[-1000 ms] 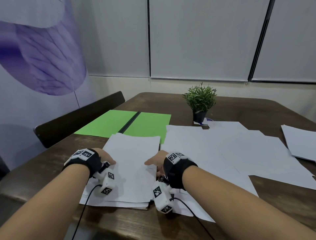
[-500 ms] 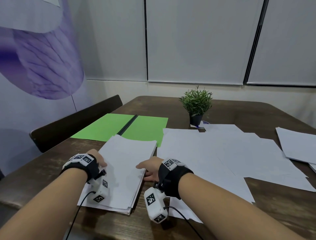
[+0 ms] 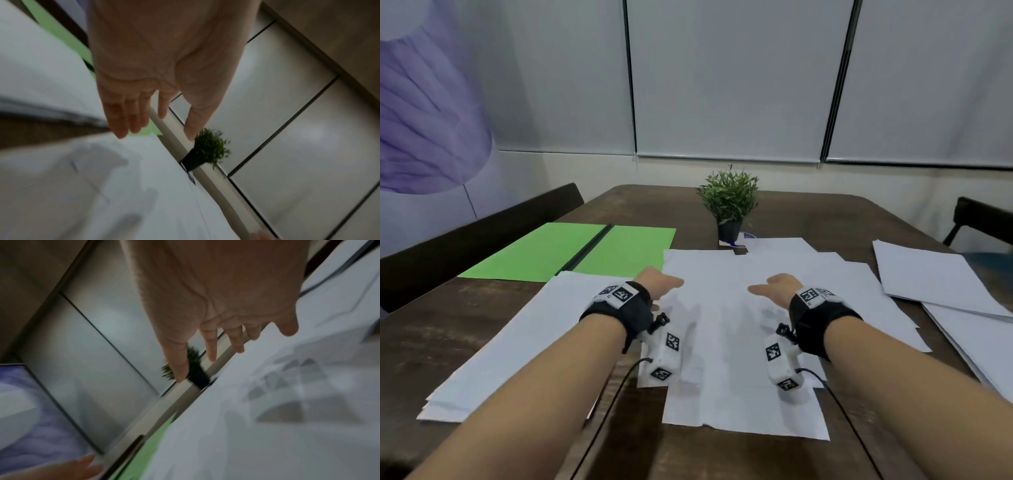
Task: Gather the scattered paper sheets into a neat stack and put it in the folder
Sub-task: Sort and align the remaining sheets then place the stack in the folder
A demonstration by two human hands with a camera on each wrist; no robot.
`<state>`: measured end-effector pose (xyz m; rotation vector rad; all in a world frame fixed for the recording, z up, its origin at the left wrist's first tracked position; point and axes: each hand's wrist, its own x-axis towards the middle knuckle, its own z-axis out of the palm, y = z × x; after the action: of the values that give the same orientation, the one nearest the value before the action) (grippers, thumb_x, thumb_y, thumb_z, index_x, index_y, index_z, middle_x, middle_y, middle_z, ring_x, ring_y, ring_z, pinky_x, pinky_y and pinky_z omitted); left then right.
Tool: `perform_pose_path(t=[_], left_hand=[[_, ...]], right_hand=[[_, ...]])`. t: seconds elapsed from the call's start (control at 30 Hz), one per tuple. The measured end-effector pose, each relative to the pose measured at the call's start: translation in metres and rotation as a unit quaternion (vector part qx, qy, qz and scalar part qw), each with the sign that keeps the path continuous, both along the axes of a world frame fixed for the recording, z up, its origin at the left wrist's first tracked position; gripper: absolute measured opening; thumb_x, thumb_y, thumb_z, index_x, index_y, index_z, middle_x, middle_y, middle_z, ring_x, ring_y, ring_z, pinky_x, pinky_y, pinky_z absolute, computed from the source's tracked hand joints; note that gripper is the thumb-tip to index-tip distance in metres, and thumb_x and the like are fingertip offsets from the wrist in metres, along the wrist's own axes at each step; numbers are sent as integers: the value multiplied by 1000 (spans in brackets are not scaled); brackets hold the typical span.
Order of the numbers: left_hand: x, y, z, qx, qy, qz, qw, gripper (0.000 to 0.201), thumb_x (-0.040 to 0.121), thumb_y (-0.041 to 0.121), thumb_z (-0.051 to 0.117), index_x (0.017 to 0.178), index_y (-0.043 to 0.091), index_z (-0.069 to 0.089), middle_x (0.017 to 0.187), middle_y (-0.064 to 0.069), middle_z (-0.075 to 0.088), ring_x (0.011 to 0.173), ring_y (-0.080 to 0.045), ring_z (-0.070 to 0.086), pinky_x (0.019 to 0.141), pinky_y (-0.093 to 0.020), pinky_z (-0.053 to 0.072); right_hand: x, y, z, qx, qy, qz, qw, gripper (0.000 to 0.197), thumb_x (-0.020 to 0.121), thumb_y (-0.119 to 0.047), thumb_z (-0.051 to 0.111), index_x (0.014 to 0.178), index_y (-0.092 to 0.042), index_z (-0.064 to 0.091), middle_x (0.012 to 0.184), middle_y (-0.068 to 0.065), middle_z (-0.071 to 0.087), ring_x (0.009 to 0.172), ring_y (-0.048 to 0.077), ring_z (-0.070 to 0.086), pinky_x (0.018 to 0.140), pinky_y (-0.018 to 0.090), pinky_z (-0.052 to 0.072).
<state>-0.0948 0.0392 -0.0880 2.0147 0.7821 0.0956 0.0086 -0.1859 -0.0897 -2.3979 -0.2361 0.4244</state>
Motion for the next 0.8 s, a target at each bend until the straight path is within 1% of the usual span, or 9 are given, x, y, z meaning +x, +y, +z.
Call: perform_pose_path(t=[0.07, 0.2, 0.33, 0.4, 0.47, 0.53, 0.6, 0.7, 0.8], left_hand=[[20, -24, -11, 54, 53, -28, 997, 56, 88, 39, 64, 127, 1, 50, 132, -15, 54, 118, -29, 53, 93, -31, 45], [47, -55, -27, 85, 126, -51, 987, 64, 88, 41, 64, 135, 1, 46, 141, -11, 48, 126, -27, 49, 95, -27, 39], [61, -62, -34, 127, 180, -72, 973, 74, 75, 52, 73, 130, 8, 53, 136, -9, 54, 123, -27, 51, 100, -29, 41], [62, -64, -37, 165, 195, -63, 965, 82, 70, 58, 74, 131, 8, 51, 136, -11, 53, 124, -27, 49, 103, -30, 41], [61, -66, -40, 199, 191, -50, 960, 83, 75, 60, 68, 134, 6, 47, 138, -11, 51, 128, -27, 46, 105, -30, 39], [61, -66, -42, 229, 183, -46, 955, 83, 75, 63, 66, 132, 5, 47, 137, -12, 51, 130, -28, 43, 106, -30, 38], [60, -65, -40, 245, 201, -35, 948, 91, 67, 66, 71, 131, 6, 48, 137, -13, 49, 132, -30, 38, 105, -32, 38], [63, -61, -38, 260, 226, -44, 938, 95, 57, 73, 72, 127, 12, 52, 134, -10, 52, 131, -30, 37, 104, -33, 36], [65, -54, -36, 265, 240, -63, 932, 87, 55, 72, 74, 120, 16, 59, 130, -8, 56, 127, -29, 42, 102, -32, 40]], right_hand=[[16, -34, -11, -11, 2, -48, 999, 87, 80, -51, 70, 147, -11, 31, 152, 10, 35, 138, 30, 35, 113, 39, 29], [46, -80, -35, -88, 19, -65, 994, 111, 61, -71, 70, 150, -23, 25, 155, 8, 30, 140, 33, 31, 114, 47, 27], [53, -94, -43, -167, 38, 25, 985, 91, 82, -66, 56, 152, -19, 22, 158, 6, 22, 143, 30, 25, 117, 46, 22], [49, -89, -43, -208, 29, 69, 975, 89, 82, -71, 49, 152, -23, 21, 160, 6, 17, 145, 30, 22, 118, 46, 19], [42, -81, -44, -244, 18, 105, 964, 87, 83, -72, 46, 153, -28, 18, 160, 8, 14, 144, 32, 22, 117, 48, 20], [30, -72, -42, -286, 7, 140, 948, 83, 85, -70, 45, 152, -27, 22, 157, 10, 20, 141, 34, 28, 115, 48, 25], [20, -63, -35, -299, -17, 167, 939, 70, 90, -62, 43, 145, -20, 37, 150, 9, 36, 135, 32, 37, 111, 42, 31], [21, -62, -21, -270, -30, 156, 950, 55, 96, -52, 43, 130, -10, 56, 134, 7, 55, 126, 27, 49, 100, 34, 36], [31, -74, -17, -238, -10, 117, 964, 61, 94, -50, 49, 142, -12, 43, 147, 6, 43, 134, 27, 40, 110, 37, 32]])
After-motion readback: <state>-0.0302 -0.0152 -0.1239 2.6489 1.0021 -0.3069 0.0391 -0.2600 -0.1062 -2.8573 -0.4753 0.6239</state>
